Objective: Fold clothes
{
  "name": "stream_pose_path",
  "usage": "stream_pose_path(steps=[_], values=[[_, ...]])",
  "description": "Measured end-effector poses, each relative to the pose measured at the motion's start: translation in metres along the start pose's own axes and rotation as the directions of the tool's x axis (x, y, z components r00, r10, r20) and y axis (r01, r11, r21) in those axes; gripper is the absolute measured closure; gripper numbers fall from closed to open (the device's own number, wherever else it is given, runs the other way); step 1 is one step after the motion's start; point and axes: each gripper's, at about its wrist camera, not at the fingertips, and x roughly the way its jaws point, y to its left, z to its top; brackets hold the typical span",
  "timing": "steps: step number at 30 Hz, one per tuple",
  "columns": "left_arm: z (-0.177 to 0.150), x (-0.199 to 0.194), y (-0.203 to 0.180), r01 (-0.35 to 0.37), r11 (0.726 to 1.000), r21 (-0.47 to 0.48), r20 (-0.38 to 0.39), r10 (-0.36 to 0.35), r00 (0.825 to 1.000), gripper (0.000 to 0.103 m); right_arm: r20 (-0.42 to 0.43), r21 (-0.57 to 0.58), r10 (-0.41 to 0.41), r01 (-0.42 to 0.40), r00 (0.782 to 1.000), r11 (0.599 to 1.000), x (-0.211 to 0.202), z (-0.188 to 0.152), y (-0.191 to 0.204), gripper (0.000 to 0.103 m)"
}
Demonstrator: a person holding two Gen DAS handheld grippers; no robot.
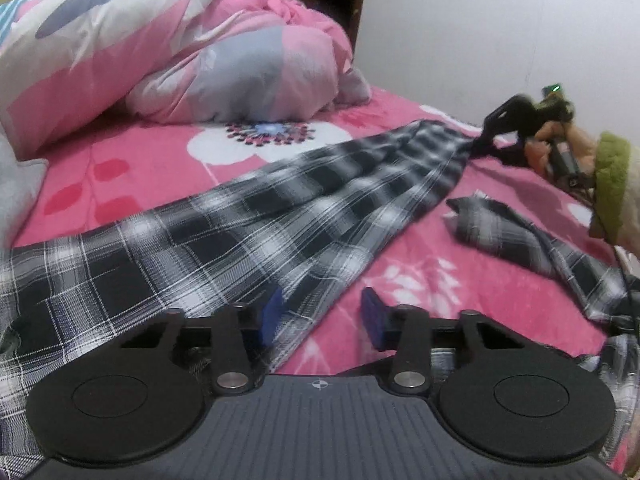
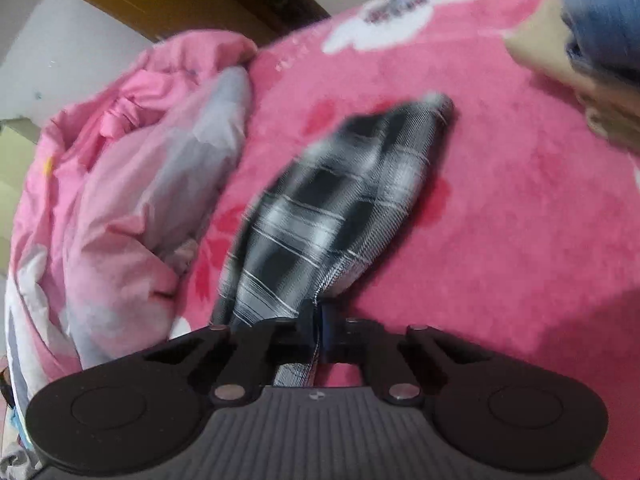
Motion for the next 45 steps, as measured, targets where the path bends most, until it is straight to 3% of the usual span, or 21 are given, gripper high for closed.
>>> stream_pose_path(steps=[1, 3, 5, 8, 10, 14, 18, 20, 24, 27, 29, 31, 34, 38, 42, 43, 45], values=[[-0.001, 0.0, 0.002, -0.006, 1.0, -0.008, -0.001, 0.006, 1.0, 0.077, 0.018, -0.015, 0.016, -0.016, 1.0, 1.0, -0.006, 0.0, 0.003, 0.101], [0.0, -0.003, 0.005, -0.006, 1.0, -0.027, 0.005, 0.006, 1.0, 0.101, 0.054, -0.047, 0.052, -0.05, 0.997, 0.998, -0.024, 0.001, 0.011, 0.101], [0.003, -0.009, 0.008, 0.007, 0.999, -0.037, 0.023, -0.006, 1.0, 0.103, 0.077, -0.068, 0.071, -0.065, 0.995, 0.996, -0.044, 0.001, 0.016, 0.101], [0.004, -0.025, 0.007, 0.055, 0.998, -0.012, 0.048, -0.054, 0.997, 0.103, 0.099, -0.103, 0.068, -0.058, 0.993, 0.993, -0.071, -0.002, 0.017, 0.101], [0.005, -0.032, 0.007, 0.092, 0.996, -0.007, 0.042, -0.092, 0.995, 0.103, 0.09, -0.115, 0.009, 0.001, 0.996, 0.993, -0.076, -0.007, 0.007, 0.101], [0.002, -0.027, 0.008, 0.16, 0.987, -0.005, -0.03, -0.161, 0.987, 0.103, 0.051, -0.137, -0.118, 0.124, 0.992, 0.983, -0.072, -0.017, -0.017, 0.101], [-0.001, -0.019, 0.011, 0.206, 0.978, -0.041, -0.084, -0.209, 0.974, 0.102, 0.018, -0.149, -0.164, 0.165, 0.986, 0.975, -0.068, -0.023, -0.036, 0.098], [0.001, -0.022, 0.018, 0.237, 0.969, -0.074, -0.065, -0.242, 0.968, 0.097, 0.02, -0.166, -0.171, 0.172, 0.985, 0.971, -0.078, -0.023, -0.033, 0.096], [0.004, -0.038, 0.024, 0.275, 0.958, -0.083, 0.012, -0.275, 0.961, 0.076, 0.04, -0.251, -0.163, 0.168, 0.986, 0.953, -0.101, -0.025, -0.014, 0.09], [0.008, -0.053, 0.03, 0.303, 0.948, -0.098, 0.076, -0.296, 0.952, 0.074, 0.072, -0.385, -0.123, 0.141, 0.99, 0.912, -0.12, -0.032, 0.02, 0.09], [0.01, -0.06, 0.036, 0.284, 0.952, -0.118, 0.1, -0.273, 0.957, 0.073, 0.077, -0.511, -0.068, 0.098, 0.995, 0.854, -0.123, -0.044, 0.057, 0.089], [0.012, -0.064, 0.045, 0.235, 0.961, -0.148, 0.113, -0.22, 0.969, 0.073, 0.033, -0.63, 0.02, 0.005, 0.999, 0.776, -0.115, -0.062, 0.1, 0.077], [0.012, -0.065, 0.063, 0.145, 0.964, -0.224, 0.09, -0.127, 0.988, 0.073, -0.154, -0.753, 0.167, -0.225, 0.974, 0.618, -0.083, -0.103, 0.166, 0.067], [0.006, -0.052, 0.075, 0.009, 0.971, -0.239, 0.005, -0.008, 1.0, 0.073, -0.422, -0.807, 0.227, -0.477, 0.878, 0.347, -0.025, -0.176, 0.246, 0.067], [0.002, -0.043, 0.074, -0.017, 0.98, -0.199, -0.03, 0.011, 1.0, 0.073, -0.612, -0.776, 0.153, -0.627, 0.776, 0.076, 0.036, -0.258, 0.301, 0.066], [0.001, -0.042, 0.074, -0.016, 0.981, -0.196, -0.034, 0.01, 0.999, 0.073, -0.644, -0.758, 0.122, -0.652, 0.755, 0.034, 0.046, -0.278, 0.308, 0.065], [-0.001, -0.042, 0.077, -0.007, 0.979, -0.205, -0.033, 0.0, 0.999, 0.073, -0.693, -0.72, 0.06, -0.694, 0.718, -0.007, 0.072, -0.308, 0.321, 0.065]])
